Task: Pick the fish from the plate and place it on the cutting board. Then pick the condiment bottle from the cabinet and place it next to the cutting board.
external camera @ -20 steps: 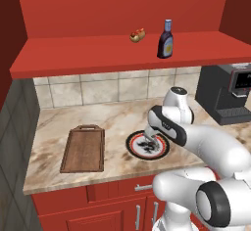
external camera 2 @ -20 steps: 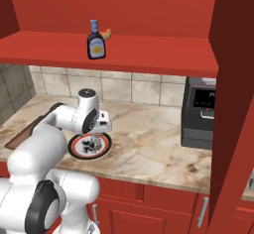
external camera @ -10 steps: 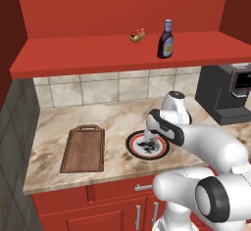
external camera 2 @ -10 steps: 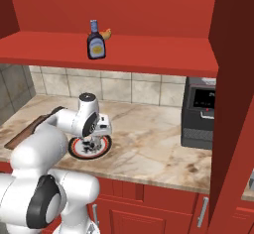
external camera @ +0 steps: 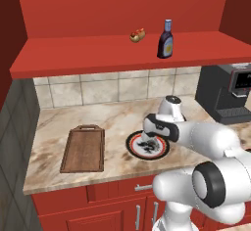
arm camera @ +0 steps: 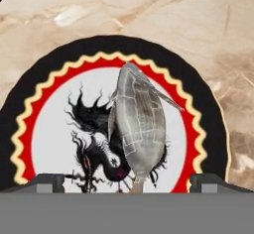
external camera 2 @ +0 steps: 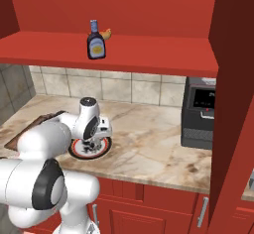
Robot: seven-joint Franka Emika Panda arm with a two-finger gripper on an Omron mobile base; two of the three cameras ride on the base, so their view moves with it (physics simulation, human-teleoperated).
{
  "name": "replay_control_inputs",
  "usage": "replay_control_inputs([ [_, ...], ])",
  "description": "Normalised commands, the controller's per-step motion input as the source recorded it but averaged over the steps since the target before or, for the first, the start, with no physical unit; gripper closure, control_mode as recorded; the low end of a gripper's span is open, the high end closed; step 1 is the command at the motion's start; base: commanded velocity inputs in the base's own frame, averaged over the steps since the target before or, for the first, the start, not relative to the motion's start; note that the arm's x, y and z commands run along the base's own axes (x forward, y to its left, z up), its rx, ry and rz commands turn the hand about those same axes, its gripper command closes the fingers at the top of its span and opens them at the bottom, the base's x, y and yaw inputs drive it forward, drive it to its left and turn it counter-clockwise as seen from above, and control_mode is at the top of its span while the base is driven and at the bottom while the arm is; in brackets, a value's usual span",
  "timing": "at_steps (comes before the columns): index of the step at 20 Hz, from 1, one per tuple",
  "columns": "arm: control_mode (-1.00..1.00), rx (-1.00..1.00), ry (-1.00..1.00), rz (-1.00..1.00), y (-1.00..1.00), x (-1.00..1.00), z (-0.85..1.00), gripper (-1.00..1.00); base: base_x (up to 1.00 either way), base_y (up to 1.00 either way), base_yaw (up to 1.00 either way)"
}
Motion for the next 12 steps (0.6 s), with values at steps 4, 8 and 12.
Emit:
replay_control_inputs([
  [4, -1.0, 0.0, 0.0, 0.0, 0.0, 0.29, -0.1, -1.0, 0.0, 0.0, 0.0],
  [8, -1.0, 0.0, 0.0, 0.0, 0.0, 0.25, -0.08, -1.0, 0.0, 0.0, 0.0],
  [12, -1.0, 0.0, 0.0, 0.0, 0.0, 0.14, -0.12, -1.0, 0.0, 0.0, 0.0],
])
